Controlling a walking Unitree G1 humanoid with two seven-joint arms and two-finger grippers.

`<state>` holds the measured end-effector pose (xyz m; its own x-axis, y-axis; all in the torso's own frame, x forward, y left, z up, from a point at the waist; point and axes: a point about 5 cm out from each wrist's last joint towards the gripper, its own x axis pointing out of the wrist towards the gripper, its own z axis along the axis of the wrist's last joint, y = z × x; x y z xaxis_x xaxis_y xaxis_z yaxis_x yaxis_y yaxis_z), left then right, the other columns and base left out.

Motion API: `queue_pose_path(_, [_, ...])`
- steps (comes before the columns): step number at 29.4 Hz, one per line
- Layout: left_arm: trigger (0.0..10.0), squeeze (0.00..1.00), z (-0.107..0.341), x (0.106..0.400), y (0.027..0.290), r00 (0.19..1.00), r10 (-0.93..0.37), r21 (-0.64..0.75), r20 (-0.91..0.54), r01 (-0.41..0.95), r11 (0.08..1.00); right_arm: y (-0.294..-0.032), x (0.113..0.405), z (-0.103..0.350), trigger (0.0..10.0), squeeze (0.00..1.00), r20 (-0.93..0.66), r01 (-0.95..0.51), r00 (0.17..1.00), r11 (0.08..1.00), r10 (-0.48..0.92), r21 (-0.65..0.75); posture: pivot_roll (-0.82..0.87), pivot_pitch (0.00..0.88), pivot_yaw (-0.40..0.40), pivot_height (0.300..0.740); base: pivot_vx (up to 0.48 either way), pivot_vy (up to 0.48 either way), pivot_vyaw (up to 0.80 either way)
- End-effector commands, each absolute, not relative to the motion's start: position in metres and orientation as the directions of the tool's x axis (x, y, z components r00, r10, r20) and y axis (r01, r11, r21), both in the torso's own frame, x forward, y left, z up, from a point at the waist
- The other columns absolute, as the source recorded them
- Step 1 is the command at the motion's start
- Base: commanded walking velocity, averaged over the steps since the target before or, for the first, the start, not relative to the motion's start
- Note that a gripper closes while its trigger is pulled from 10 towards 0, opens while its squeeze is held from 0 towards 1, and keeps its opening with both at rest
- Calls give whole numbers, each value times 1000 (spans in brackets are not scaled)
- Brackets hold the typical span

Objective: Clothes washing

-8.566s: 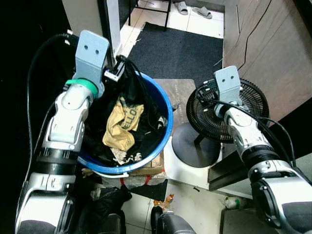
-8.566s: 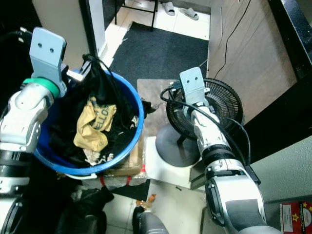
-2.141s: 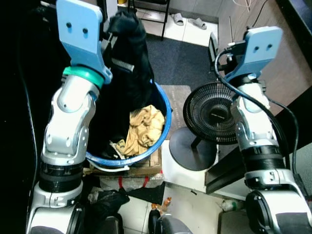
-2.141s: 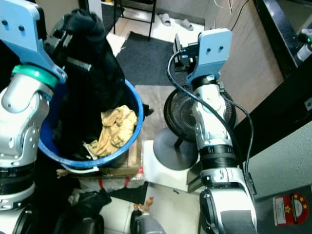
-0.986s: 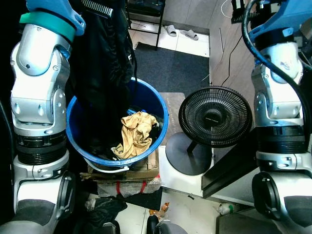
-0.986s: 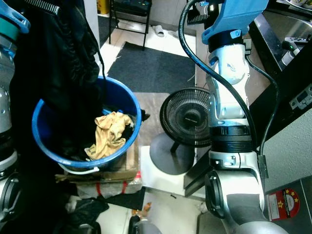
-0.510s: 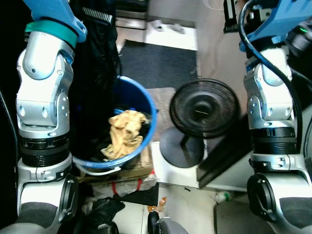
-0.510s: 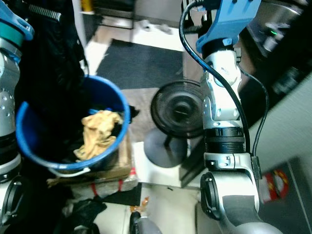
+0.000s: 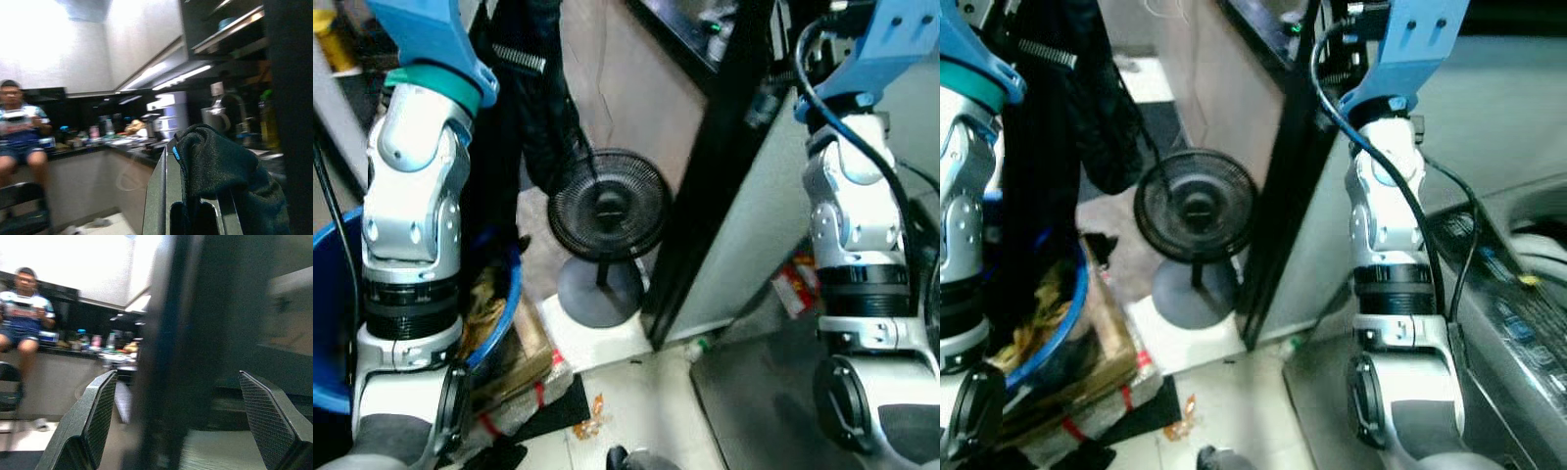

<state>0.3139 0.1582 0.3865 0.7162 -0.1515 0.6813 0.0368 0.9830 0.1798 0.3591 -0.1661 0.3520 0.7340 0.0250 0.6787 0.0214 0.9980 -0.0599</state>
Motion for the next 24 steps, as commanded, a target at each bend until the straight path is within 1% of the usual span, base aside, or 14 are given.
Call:
queue_pose_path(1, [10000, 0, 382, 314, 157, 725, -163, 180, 669, 56, 982, -165, 359, 347, 10000, 0, 669, 21, 743, 998, 29, -67, 45, 70, -43, 740, 0, 0, -800])
queue_pose_path(3, [10000, 0, 373, 316, 158, 746, -162, 187, 645, 52, 981, -163, 359, 342, 10000, 0, 660, 22, 751, 996, 40, -85, 47, 72, -43, 740, 0, 0, -800])
queue_pose_path(7, [10000, 0, 368, 317, 160, 758, -159, 190, 632, 48, 981, -163, 360, 338, 10000, 0, 651, 21, 758, 996, 42, -89, 51, 74, -42, 740, 0, 0, -800])
queue_pose_path(24, [10000, 0, 367, 316, 159, 763, -164, 185, 626, 59, 981, -158, 361, 341, 10000, 0, 653, -12, 756, 999, 41, -49, 58, 60, -43, 740, 0, 0, -800])
